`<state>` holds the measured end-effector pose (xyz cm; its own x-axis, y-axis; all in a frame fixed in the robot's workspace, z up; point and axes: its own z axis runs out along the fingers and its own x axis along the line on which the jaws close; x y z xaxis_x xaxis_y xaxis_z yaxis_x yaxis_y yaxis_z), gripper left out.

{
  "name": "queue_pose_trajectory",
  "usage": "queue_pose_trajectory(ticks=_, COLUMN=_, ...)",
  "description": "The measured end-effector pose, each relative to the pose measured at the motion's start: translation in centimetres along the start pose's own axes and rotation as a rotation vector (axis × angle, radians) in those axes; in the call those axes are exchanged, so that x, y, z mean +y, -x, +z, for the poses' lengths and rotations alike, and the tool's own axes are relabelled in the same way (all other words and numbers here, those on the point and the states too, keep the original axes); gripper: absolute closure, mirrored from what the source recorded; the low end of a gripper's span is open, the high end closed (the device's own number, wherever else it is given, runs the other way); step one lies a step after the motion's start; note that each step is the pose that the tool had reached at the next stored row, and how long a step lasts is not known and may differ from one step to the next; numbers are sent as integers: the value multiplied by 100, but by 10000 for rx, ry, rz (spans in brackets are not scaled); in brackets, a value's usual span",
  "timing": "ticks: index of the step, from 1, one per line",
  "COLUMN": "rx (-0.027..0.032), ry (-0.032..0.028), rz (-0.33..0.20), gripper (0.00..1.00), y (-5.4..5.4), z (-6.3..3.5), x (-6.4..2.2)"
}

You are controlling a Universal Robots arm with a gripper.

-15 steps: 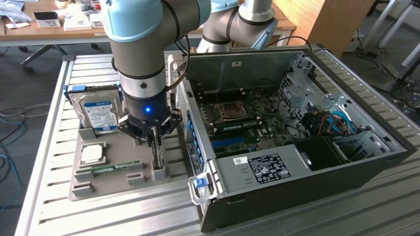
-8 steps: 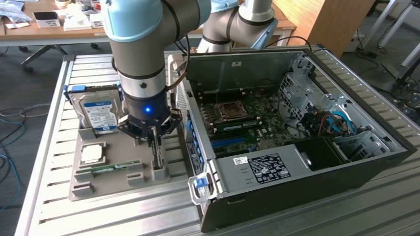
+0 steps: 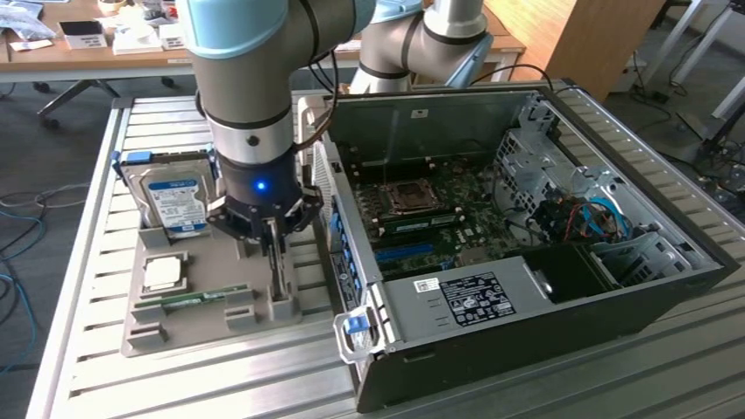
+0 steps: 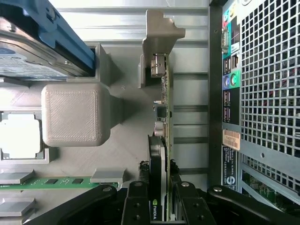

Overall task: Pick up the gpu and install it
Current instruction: 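Pick up the gpu and move the gpu toward the slot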

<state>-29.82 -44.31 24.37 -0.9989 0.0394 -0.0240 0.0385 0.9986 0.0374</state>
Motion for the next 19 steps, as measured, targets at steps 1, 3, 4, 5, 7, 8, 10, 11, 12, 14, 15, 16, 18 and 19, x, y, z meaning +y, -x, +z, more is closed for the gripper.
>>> queue_pose_trajectory(ticks=1, rx=0, ry=0, rz=0, gripper=73, y=0, z=-21, x=1)
queue_pose_trajectory(ticks=3, rx=0, ry=0, rz=0, gripper=73, y=1, z=-63, x=2)
queue_pose_trajectory(ticks=4, rx=0, ry=0, rz=0, gripper=73, y=2, z=-85, x=3)
queue_pose_trajectory(ticks=5, rx=0, ry=0, rz=0, gripper=73, y=3, z=-109, x=4)
queue_pose_trajectory(ticks=7, rx=1, ry=3, rz=0, gripper=73, y=4, z=-154, x=6)
queue_pose_trajectory(ticks=8, rx=0, ry=6, rz=0, gripper=73, y=4, z=-178, x=7)
queue_pose_trajectory(ticks=10, rx=1, ry=12, rz=0, gripper=73, y=5, z=-224, x=8)
queue_pose_trajectory(ticks=11, rx=1, ry=16, rz=0, gripper=73, y=6, z=-244, x=9)
queue_pose_trajectory(ticks=12, rx=1, ry=17, rz=0, gripper=73, y=6, z=-267, x=10)
queue_pose_trajectory(ticks=14, rx=0, ry=18, rz=1, gripper=73, y=7, z=-312, x=12)
queue_pose_trajectory(ticks=15, rx=1, ry=17, rz=1, gripper=73, y=8, z=-334, x=13)
queue_pose_trajectory(ticks=16, rx=1, ry=18, rz=1, gripper=73, y=8, z=-357, x=13)
queue_pose_trajectory(ticks=18, rx=1, ry=18, rz=0, gripper=73, y=10, z=-407, x=15)
queue_pose_trajectory(ticks=19, rx=1, ry=17, rz=1, gripper=73, y=10, z=-432, x=16)
